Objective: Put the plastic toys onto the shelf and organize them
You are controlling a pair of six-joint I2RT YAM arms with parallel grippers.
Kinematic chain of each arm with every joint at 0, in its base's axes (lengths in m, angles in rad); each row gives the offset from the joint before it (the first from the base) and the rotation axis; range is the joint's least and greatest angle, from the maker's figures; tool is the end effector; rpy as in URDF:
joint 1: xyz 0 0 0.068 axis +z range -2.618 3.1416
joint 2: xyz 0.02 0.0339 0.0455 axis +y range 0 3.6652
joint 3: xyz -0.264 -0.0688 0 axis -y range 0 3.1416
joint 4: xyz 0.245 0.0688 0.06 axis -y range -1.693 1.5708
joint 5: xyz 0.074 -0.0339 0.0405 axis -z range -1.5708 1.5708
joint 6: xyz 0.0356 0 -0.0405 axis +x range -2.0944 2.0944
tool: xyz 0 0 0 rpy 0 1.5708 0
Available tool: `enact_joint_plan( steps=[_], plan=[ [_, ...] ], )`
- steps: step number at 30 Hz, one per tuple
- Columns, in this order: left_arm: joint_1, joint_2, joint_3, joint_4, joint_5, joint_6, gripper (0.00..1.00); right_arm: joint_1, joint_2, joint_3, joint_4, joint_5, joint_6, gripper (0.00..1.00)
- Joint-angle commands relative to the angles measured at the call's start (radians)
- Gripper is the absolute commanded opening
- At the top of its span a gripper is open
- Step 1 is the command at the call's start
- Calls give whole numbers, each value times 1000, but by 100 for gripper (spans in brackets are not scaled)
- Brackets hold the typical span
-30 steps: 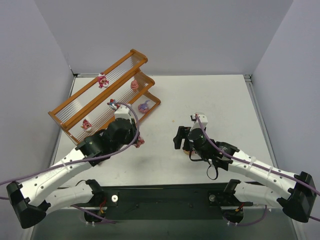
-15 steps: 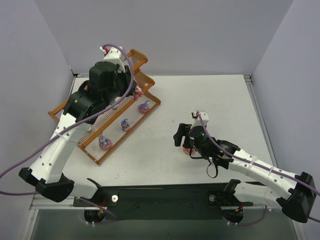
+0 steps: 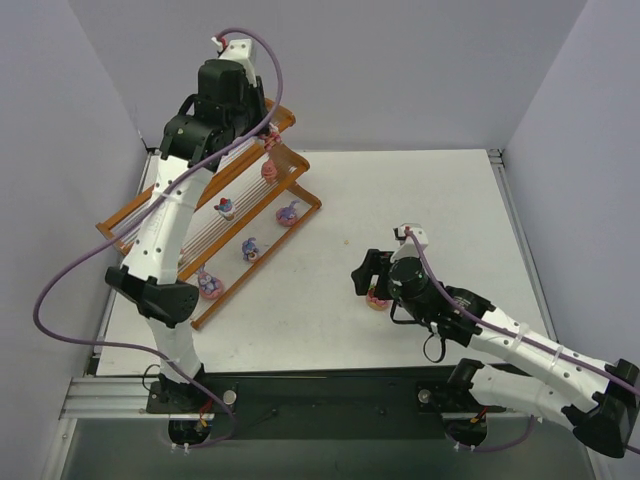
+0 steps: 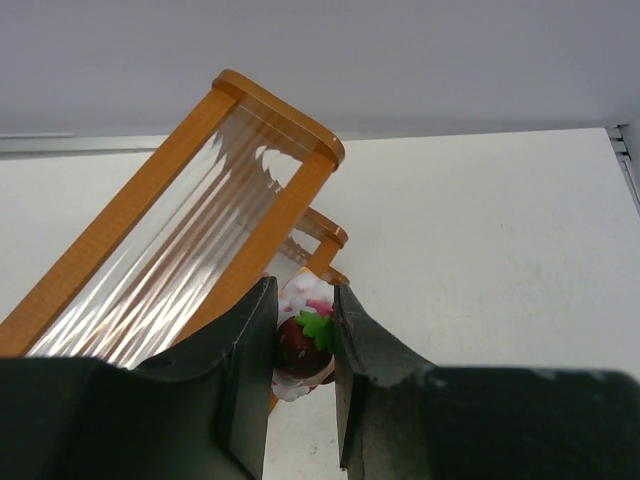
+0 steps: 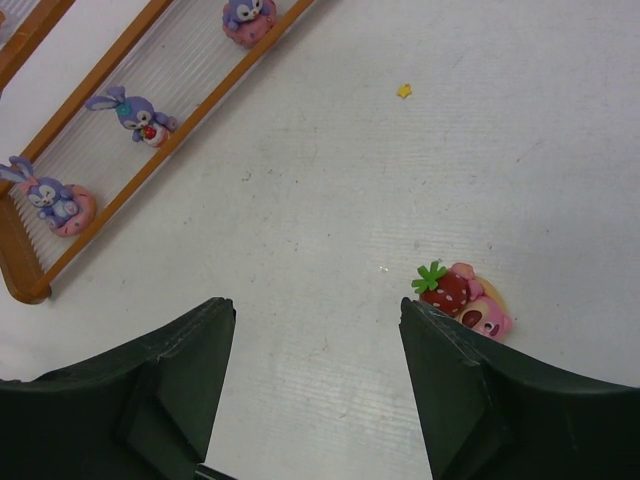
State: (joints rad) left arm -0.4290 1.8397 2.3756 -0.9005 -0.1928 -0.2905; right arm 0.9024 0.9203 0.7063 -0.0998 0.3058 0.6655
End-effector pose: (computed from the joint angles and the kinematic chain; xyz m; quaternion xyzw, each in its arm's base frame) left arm 0.3411 -0.1485 0.5059 0.0023 0.8216 -0.1246 0.5563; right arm 0.1416 0.1621 0.2969 -0.0056 0.8045 0.3230 0.4985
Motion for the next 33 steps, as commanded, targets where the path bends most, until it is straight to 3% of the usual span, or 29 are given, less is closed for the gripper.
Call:
enact_joint_plan(
  steps=[1,17,33],
  plan=[
    [48,65,160,-21,33,14,0,-7,-34,-36,-24,1,20,68],
    [157,159,177,66,147,93,0,-3,-70,-97,-37,-10,63,68],
    [153,230,174,156,79,168,0,1,-34,-82,-21,-7,40,67]
  ],
)
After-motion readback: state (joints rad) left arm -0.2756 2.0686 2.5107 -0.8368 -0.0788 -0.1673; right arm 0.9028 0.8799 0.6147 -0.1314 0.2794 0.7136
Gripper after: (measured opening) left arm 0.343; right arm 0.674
